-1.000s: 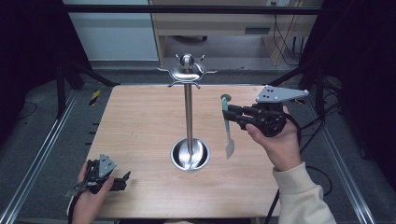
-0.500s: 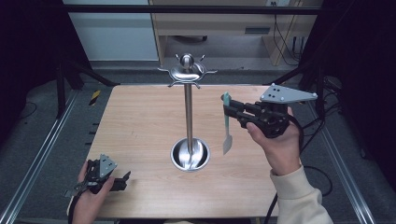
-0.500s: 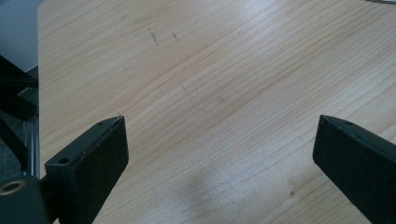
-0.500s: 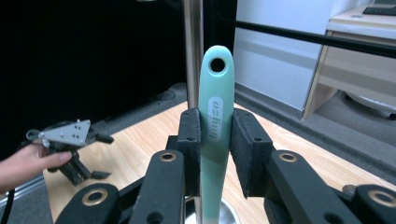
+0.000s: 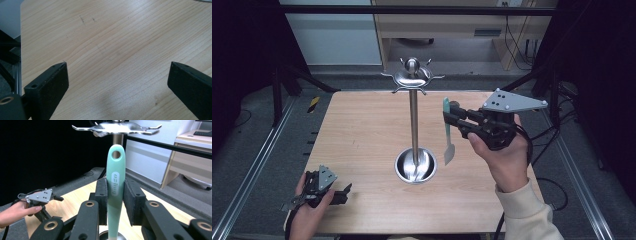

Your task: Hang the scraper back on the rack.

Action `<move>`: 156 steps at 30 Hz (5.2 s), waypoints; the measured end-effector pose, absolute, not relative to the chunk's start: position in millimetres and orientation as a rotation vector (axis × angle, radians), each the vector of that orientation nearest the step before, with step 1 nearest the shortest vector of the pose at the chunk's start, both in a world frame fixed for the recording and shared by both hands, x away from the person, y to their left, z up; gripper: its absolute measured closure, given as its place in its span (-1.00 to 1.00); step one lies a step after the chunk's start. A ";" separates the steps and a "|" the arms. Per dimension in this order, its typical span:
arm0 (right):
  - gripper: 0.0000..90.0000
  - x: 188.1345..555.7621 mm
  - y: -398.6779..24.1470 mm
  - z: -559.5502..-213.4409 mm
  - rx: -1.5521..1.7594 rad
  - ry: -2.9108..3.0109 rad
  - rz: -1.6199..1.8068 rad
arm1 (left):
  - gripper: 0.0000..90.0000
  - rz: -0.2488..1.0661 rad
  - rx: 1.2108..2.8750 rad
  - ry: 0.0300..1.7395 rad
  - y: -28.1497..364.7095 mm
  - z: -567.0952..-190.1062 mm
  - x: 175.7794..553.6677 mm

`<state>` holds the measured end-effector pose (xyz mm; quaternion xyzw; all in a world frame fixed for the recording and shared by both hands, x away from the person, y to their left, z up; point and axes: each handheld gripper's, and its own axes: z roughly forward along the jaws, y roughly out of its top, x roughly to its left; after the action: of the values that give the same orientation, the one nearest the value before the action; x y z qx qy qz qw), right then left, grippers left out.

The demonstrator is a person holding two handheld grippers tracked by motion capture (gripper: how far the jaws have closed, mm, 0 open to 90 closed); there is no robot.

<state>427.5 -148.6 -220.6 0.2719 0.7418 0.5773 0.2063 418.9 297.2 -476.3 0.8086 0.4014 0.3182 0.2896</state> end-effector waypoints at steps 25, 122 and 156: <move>0.65 422.7 -121.2 -206.5 0.712 2.094 1.605 | -0.92 0.908 2.133 1.093 299.9 -473.1 418.0; 0.17 429.9 -104.3 -215.2 0.763 1.968 1.442 | -0.91 0.871 2.126 1.068 298.6 -472.9 418.7; -0.84 421.0 -154.1 -272.0 0.848 1.906 1.380 | -0.93 0.868 2.032 1.050 302.0 -466.4 415.1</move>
<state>421.0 -154.1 -272.0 0.3216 0.7234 0.5237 0.3146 415.1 302.0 -466.4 0.7810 0.4035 0.3334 0.3406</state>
